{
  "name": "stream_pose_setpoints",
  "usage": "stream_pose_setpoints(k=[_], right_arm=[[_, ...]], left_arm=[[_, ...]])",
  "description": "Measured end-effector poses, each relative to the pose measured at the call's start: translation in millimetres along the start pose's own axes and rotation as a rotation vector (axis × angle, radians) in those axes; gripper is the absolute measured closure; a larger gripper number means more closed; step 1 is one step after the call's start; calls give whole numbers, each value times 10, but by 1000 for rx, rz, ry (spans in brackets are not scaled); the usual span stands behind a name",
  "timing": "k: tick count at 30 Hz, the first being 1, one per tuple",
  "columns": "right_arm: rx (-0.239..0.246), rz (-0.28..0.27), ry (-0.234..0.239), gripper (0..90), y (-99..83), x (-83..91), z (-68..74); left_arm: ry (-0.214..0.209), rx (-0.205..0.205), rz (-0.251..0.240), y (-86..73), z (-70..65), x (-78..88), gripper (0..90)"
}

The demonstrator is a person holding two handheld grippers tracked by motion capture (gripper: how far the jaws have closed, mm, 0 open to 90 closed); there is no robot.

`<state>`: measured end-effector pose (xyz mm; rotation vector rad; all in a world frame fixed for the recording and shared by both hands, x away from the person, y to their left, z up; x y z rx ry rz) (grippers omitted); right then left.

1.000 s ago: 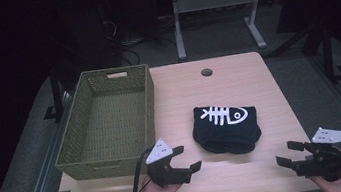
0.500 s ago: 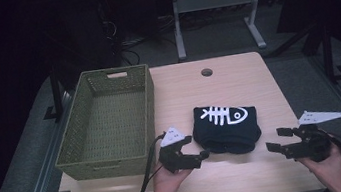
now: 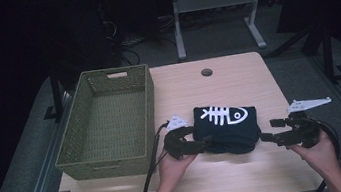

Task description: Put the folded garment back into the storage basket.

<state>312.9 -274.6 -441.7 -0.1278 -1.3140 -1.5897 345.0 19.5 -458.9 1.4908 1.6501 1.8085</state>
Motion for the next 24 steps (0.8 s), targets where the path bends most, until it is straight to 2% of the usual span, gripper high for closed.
stream_pose_setpoints(k=[2, 9, 14, 15, 17, 18, 19, 20, 24], right_arm=[[-7, 14, -14, 200, 50, -53, -45], [-32, 30, -27, 202, 141, -154, -154], [-68, 44, -31, 209, 206, -295, -262], [-68, 44, -31, 209, 206, -295, -262], [-80, 48, -29, 212, 226, -351, -298], [-91, 54, -30, 213, 229, -411, -341], [-91, 54, -30, 213, 229, -411, -341], [-118, 67, -27, 217, 219, -467, -380], [-141, 87, -31, 225, 200, -547, -420]], left_arm=[[7, 20, 7, 26, 59, -51, 186], [31, 47, 35, 35, 168, -192, 188], [48, 99, 69, -8, 296, -328, 193], [48, 99, 69, -8, 296, -328, 193], [50, 128, 81, -32, 342, -382, 195], [57, 118, 103, -61, 369, -422, 198], [57, 118, 103, -61, 369, -422, 198], [62, 121, 108, -76, 381, -438, 198], [43, 163, 114, -110, 419, -481, 199]])
Point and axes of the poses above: each handheld gripper's, and its own axes: x roughly backward along the jaws, y roughly out of its top, z roughly to its left, the point moved 5 cm from there along -x, roughly forward along the jaws, and after that the axes turned 9 degrees about -x, right-handed, at the moved point
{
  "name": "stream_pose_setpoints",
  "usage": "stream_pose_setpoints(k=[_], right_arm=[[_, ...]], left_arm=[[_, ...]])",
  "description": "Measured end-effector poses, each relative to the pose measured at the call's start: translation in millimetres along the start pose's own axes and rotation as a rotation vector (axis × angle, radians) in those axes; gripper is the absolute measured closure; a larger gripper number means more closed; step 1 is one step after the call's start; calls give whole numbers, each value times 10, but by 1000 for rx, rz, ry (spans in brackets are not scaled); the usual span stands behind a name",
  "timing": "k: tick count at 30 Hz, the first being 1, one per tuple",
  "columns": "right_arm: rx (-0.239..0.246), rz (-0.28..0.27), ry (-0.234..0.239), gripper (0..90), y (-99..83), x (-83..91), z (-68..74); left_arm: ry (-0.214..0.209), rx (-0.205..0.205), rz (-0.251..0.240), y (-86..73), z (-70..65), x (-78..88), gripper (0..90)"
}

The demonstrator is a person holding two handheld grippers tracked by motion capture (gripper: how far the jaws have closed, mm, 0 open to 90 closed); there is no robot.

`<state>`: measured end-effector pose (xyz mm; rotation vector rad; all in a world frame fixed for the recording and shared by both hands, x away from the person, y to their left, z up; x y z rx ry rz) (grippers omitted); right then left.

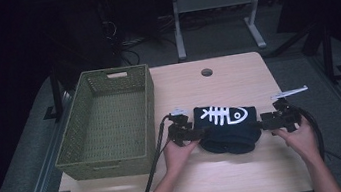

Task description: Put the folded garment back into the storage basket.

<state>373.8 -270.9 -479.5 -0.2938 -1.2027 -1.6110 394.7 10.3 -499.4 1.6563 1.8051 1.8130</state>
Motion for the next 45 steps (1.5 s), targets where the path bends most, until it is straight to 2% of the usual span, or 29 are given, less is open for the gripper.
stream_pose_setpoints(k=[2, 5, 7, 12, 15, 20, 22, 23, 24, 30, 35, 45], right_arm=[[-21, 23, -16, 249, -8, -103, -44], [-33, 37, -13, 273, -18, -157, -43], [-23, 39, -38, 299, -25, -203, -35], [-17, 36, -40, 359, -32, -244, -8], [-37, 43, -43, 431, -45, -277, 9], [-37, 50, -48, 565, -58, -299, 52], [-35, 50, -43, 637, -61, -294, 88], [-35, 50, -43, 637, -61, -294, 88], [-40, 46, -31, 673, -60, -282, 117], [-48, 53, 7, 693, -62, -202, 166], [-63, 22, 59, 698, -58, -34, 211], [-83, -12, 105, 698, -48, 140, 264]], left_arm=[[-8, 12, 5, -9, 6, -19, 232], [-24, 31, 22, -32, 4, -47, 254], [-25, 32, 19, -32, 3, -51, 267], [-40, 28, 25, -38, -7, -50, 318], [-55, 34, 25, -47, -23, -56, 391], [-93, 38, 10, -92, -71, -44, 527], [-97, 43, 8, -96, -86, -36, 579], [-100, 44, 6, -95, -94, -27, 579], [-105, 44, 8, -95, -98, -15, 627], [-116, 46, 5, -86, -147, 35, 667], [-136, 35, -4, -44, -214, 104, 681], [-164, 9, -23, 68, -296, 229, 683]])
Point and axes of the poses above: each handheld gripper's, and its own axes: x roughly backward along the jaws, y roughly out of its top, z roughly to its left, the point moved 5 cm from there along -x, roughly forward along the jaws, and after that the axes turned 9 degrees about -x, right-handed, at the moved point
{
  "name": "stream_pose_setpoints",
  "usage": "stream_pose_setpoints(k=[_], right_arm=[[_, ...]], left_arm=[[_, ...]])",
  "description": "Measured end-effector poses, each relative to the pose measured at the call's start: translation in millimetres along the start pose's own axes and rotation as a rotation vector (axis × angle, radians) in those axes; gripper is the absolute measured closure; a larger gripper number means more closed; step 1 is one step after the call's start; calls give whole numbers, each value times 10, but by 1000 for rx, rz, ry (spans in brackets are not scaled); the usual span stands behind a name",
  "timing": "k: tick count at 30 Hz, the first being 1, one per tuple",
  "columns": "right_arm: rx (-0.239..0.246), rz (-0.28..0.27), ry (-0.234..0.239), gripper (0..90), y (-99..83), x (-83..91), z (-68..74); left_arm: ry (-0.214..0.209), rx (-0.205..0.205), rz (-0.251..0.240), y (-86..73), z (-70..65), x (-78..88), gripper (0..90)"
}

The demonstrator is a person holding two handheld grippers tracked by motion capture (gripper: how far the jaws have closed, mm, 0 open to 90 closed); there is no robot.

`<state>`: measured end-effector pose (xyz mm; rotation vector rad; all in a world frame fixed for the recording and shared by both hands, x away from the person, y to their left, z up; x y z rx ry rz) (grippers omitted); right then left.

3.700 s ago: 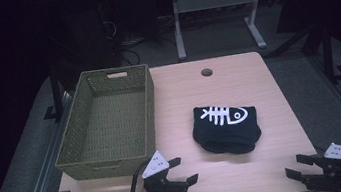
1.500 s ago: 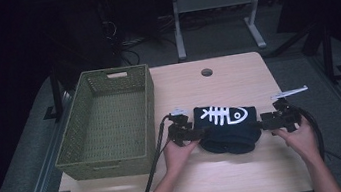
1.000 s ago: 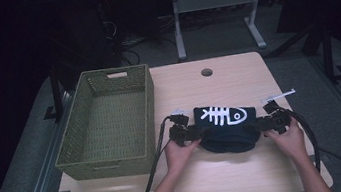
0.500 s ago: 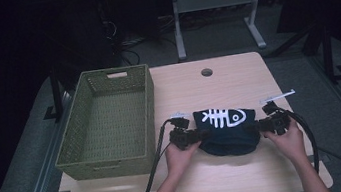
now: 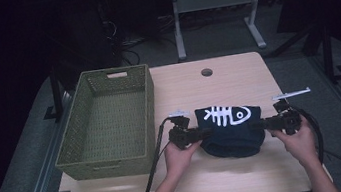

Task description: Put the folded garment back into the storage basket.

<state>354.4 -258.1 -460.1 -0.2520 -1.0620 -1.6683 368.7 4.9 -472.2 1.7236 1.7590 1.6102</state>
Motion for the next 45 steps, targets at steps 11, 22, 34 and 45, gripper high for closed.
stream_pose_setpoints(k=[11, 22, 34, 45], right_arm=[[-3, -22, 24, 704, 43, 120, 77], [-10, -33, 73, 704, 93, 217, 141], [-8, -55, 108, 706, 143, 306, 227], [-3, -74, 137, 708, 222, 386, 303]], left_arm=[[-17, -20, -19, 118, -77, 93, 683], [-34, -24, -35, 207, -108, 176, 683], [-61, -26, -56, 332, -137, 291, 686], [-86, -22, -72, 456, -137, 389, 688]])
Point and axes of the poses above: each handheld gripper's, and its own axes: x roughly backward along the jaws, y roughly out of its top, z roughly to its left, the point moved 5 cm from there along -x, roughly forward along the jaws, and after that the axes turned 9 degrees about -x, right-handed, at the moved point
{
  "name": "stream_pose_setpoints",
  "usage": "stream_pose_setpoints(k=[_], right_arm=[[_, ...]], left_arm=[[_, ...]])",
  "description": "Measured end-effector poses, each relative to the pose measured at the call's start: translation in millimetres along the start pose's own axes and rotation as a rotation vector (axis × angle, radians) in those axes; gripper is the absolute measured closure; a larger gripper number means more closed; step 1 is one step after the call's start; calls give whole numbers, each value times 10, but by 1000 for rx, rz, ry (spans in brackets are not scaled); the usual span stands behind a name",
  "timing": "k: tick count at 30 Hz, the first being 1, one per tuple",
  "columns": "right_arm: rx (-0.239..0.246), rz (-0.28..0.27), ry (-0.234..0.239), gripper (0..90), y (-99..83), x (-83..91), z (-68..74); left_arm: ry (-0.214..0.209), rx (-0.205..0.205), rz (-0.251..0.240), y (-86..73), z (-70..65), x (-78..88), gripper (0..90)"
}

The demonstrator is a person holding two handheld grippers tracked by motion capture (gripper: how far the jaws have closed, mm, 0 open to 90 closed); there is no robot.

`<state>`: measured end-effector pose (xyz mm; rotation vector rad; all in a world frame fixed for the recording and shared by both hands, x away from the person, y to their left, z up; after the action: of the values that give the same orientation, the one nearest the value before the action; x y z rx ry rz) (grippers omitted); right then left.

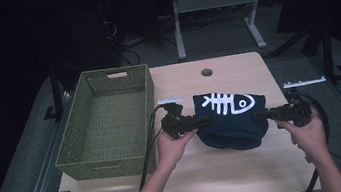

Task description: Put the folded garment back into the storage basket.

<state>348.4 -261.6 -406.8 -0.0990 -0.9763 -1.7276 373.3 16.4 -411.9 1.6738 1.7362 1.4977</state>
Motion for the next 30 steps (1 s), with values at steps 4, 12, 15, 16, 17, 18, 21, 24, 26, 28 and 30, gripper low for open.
stream_pose_setpoints(k=[4, 12, 15, 16, 17, 18, 21, 24, 26, 28, 30], right_arm=[[1, -6, 14, 708, 52, 25, 69], [7, -15, 31, 709, 137, 55, 158], [4, -17, 34, 709, 159, 60, 177], [3, -17, 35, 709, 181, 64, 198], [3, -17, 35, 709, 181, 64, 198], [7, -18, 36, 709, 193, 65, 205], [8, -17, 38, 709, 222, 61, 233], [5, -19, 45, 709, 259, 51, 271], [3, -16, 44, 709, 267, 48, 281], [6, -16, 45, 709, 302, 39, 314], [3, -13, 46, 709, 313, 38, 333]], left_arm=[[-3, -5, -8, 58, 2, 51, 688], [-12, -19, -8, 172, -3, 138, 688], [-10, -22, -13, 203, -6, 155, 689], [-10, -24, -15, 218, -6, 163, 689], [-13, -23, -19, 230, -8, 174, 689], [-13, -23, -17, 240, -3, 183, 689], [-14, -26, -21, 275, 5, 214, 689], [-18, -22, -23, 308, 15, 252, 689], [-20, -21, -27, 332, 20, 274, 689], [-21, -25, -34, 353, 29, 302, 689], [-26, -15, -35, 367, 43, 330, 689]])
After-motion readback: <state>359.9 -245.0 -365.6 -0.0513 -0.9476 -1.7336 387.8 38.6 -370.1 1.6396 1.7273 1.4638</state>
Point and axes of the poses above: each handheld gripper's, and its own axes: x roughly backward along the jaws, y roughly out of its top, z roughly to its left, the point moved 5 cm from there along -x, roughly forward along the jaws, and after that the axes turned 9 degrees about -x, right-handed, at the moved point
